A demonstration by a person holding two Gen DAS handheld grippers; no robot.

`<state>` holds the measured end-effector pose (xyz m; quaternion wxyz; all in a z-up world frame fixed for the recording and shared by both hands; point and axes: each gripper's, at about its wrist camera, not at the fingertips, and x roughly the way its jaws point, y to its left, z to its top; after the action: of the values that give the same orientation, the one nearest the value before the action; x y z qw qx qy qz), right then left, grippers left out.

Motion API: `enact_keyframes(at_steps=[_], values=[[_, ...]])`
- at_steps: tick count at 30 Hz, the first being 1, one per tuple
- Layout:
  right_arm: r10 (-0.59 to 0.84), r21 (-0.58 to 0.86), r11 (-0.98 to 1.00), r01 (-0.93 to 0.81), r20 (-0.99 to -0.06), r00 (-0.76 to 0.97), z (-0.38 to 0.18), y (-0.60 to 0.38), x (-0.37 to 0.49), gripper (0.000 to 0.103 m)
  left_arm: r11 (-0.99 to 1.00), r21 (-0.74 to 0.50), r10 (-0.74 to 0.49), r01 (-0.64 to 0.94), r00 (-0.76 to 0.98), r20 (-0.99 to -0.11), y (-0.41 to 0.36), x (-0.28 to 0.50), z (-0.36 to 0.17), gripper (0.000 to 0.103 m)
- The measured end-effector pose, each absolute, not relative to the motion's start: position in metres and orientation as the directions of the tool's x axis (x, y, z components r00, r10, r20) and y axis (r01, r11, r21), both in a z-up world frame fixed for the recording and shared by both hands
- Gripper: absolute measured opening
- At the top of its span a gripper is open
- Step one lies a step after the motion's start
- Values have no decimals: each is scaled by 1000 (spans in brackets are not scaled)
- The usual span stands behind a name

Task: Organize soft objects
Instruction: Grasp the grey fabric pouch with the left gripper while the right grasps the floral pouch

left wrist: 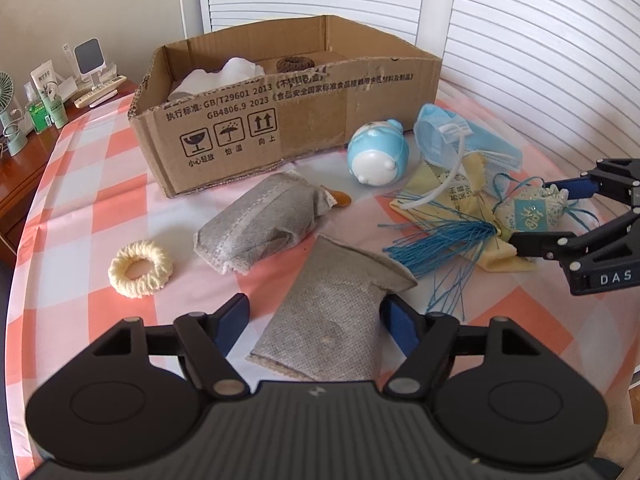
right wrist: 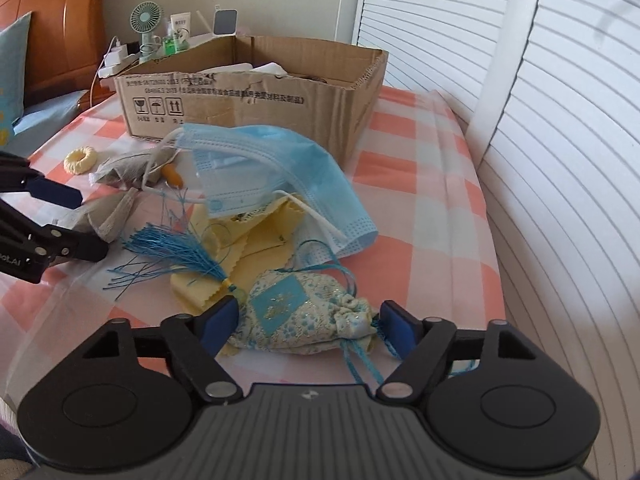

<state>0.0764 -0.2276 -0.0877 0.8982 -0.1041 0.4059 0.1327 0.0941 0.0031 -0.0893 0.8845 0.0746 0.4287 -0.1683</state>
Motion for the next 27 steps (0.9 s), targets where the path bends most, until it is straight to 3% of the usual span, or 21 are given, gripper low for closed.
enact_keyframes(at_steps=[4, 8, 12, 20, 23, 27], values=[[144, -93, 943, -319, -751, 645, -85, -226, 73, 60, 929, -6, -236, 370, 578, -782, 1, 96, -90, 77], [140, -93, 945, -312, -749, 648, -82, -226, 73, 47, 925, -8, -244, 380, 576, -780, -1, 97, -90, 61], [142, -79, 951, -298, -745, 652, -79, -229, 72, 45, 920, -18, -260, 392, 574, -777, -2, 95, -87, 50], [157, -55, 958, -283, -724, 672, -64, -235, 66, 45, 918, -7, -257, 397, 579, -774, 1, 89, -78, 39], [159, -61, 956, -288, -716, 680, -60, -235, 63, 45, 915, -1, -258, 404, 581, -772, 3, 87, -75, 40], [162, -58, 956, -288, -712, 683, -58, -234, 60, 45, 904, 51, -236, 425, 594, -769, 2, 85, -75, 69]])
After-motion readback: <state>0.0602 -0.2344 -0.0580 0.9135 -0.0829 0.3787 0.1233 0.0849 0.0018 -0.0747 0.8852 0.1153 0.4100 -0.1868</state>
